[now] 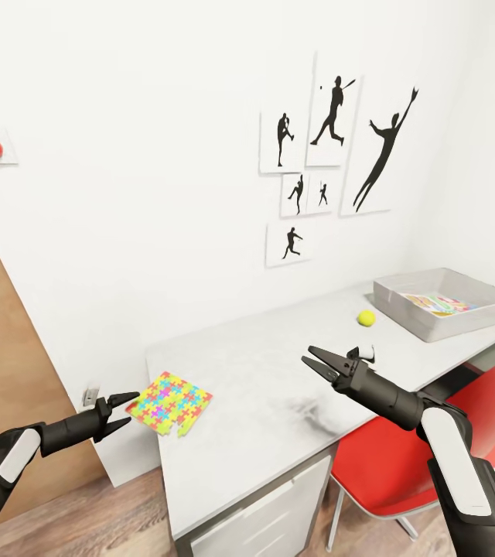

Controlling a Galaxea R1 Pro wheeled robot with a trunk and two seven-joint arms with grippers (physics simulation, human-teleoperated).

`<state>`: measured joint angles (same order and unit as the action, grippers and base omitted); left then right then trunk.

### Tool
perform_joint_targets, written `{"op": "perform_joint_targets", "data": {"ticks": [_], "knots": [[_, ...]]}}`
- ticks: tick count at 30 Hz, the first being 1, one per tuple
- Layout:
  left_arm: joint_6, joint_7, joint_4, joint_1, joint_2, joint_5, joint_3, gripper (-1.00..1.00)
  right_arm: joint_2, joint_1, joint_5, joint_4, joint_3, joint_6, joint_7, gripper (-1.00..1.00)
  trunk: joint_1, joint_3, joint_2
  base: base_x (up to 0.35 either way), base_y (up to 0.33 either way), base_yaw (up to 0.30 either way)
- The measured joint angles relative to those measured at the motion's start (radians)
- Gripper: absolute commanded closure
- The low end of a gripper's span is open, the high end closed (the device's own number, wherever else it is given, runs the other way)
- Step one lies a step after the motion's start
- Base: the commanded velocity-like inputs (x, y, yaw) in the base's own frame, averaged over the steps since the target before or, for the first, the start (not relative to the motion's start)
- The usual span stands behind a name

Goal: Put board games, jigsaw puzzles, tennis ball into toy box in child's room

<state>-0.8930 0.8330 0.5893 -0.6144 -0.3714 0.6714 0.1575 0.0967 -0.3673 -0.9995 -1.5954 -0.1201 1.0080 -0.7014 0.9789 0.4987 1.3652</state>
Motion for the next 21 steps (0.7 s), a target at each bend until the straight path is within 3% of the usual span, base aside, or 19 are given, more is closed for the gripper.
{"op": "perform_joint_targets", "data": {"ticks": [7, 21], "knots": [[0.000, 0.000, 0.000, 0.000, 0.000, 0.000, 0.000, -1.00, 0.000, 0.000, 0.001, 0.000, 0.000, 0.001, -0.002, -1.00, 0.027, 0.022, 0.049, 0.000, 0.000, 0.000], [0.000, 0.000, 0.000, 0.000, -0.001, -0.001, 0.001, -1.00, 0.000, 0.000, 0.000, 0.000, 0.000, 0.000, -0.002, -1.00, 0.027, 0.022, 0.049, 0.030, 0.008, 0.000]]}}
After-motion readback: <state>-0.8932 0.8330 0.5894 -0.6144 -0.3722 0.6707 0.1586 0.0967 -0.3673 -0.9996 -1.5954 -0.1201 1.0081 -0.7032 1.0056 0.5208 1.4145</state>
